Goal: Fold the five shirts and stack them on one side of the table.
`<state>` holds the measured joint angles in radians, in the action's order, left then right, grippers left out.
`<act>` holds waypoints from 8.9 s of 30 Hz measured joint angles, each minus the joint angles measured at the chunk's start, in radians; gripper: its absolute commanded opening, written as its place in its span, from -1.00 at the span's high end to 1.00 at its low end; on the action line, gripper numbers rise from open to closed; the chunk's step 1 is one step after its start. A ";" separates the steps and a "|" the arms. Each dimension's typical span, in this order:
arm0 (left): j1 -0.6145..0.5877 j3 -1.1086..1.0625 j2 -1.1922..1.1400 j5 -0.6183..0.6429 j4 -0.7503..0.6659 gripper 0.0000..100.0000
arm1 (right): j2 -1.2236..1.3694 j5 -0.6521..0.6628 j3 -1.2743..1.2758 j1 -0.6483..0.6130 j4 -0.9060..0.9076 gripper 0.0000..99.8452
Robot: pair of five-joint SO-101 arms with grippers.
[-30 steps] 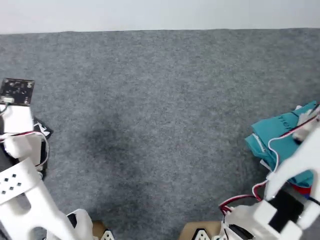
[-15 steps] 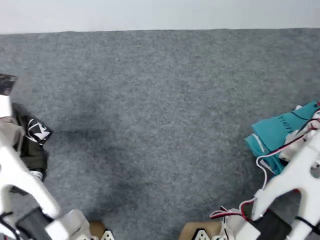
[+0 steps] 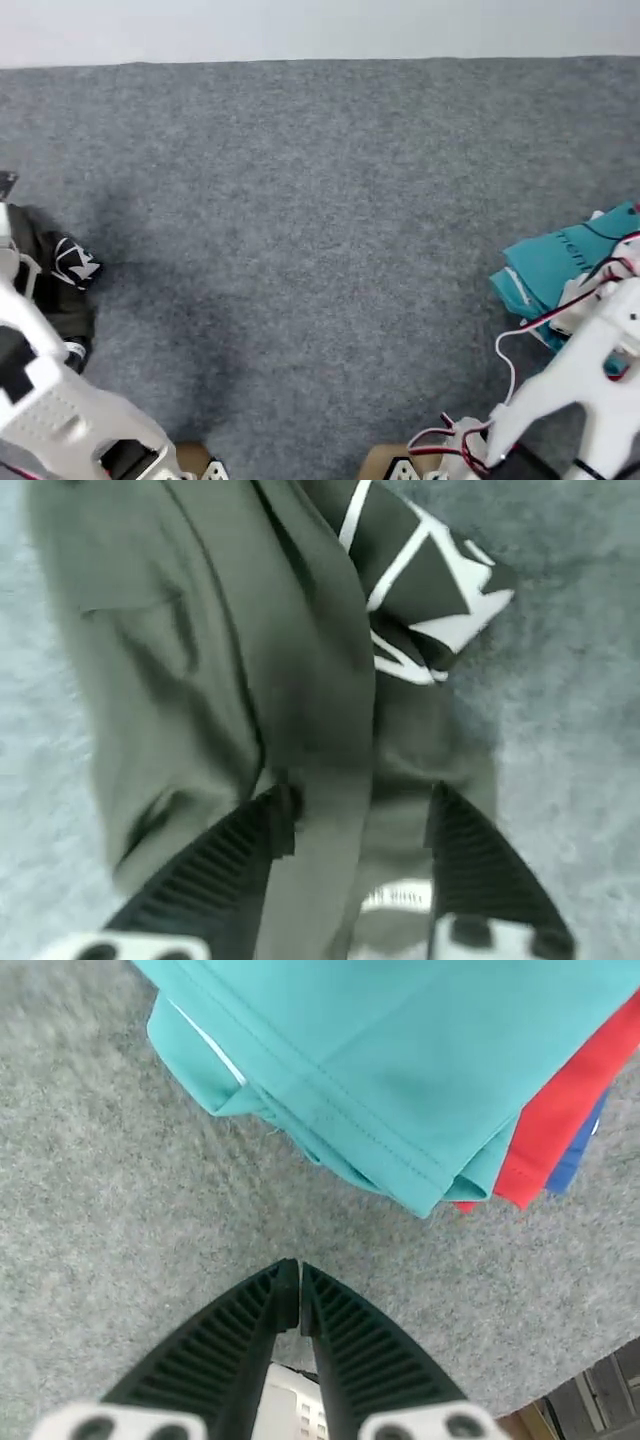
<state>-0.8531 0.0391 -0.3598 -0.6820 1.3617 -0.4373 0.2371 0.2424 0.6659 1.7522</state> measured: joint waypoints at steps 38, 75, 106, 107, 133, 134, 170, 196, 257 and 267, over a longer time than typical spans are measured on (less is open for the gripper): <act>1.045 0.347 0.124 0.549 0.307 0.59 | -0.021 0.000 0.000 0.000 0.002 0.97; 0.730 0.084 -0.181 0.333 0.308 1.00 | -0.021 0.000 0.195 -0.443 0.002 0.98; 1.370 0.569 0.209 0.537 0.371 0.64 | -0.021 0.000 0.195 -0.443 0.002 0.97; 1.364 0.569 0.209 0.537 0.371 0.57 | -0.021 0.000 0.195 -0.443 0.002 0.97; 0.528 0.341 0.272 0.427 0.371 0.54 | 0.041 0.000 0.091 -0.895 -0.028 0.74; 0.497 0.341 0.269 0.427 0.371 0.54 | 0.072 0.000 0.080 -0.922 -0.032 0.74; 0.201 0.218 0.261 0.362 0.324 0.54 | 1.066 0.170 -0.686 -1.267 -0.002 0.91; 0.207 0.115 0.261 0.362 0.279 0.54 | 0.907 0.173 -0.664 -1.117 0.000 0.76; 0.770 0.477 -0.353 0.399 -0.023 0.50 | 0.647 0.264 -0.612 -0.652 0.002 0.98; 0.770 1.051 -0.743 0.399 0.275 0.83 | 0.647 0.265 -0.612 -0.669 0.002 0.98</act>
<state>-0.0829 1.0902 -1.1024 -0.2831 1.6364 0.2102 0.5025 -0.3698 -0.0031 1.7538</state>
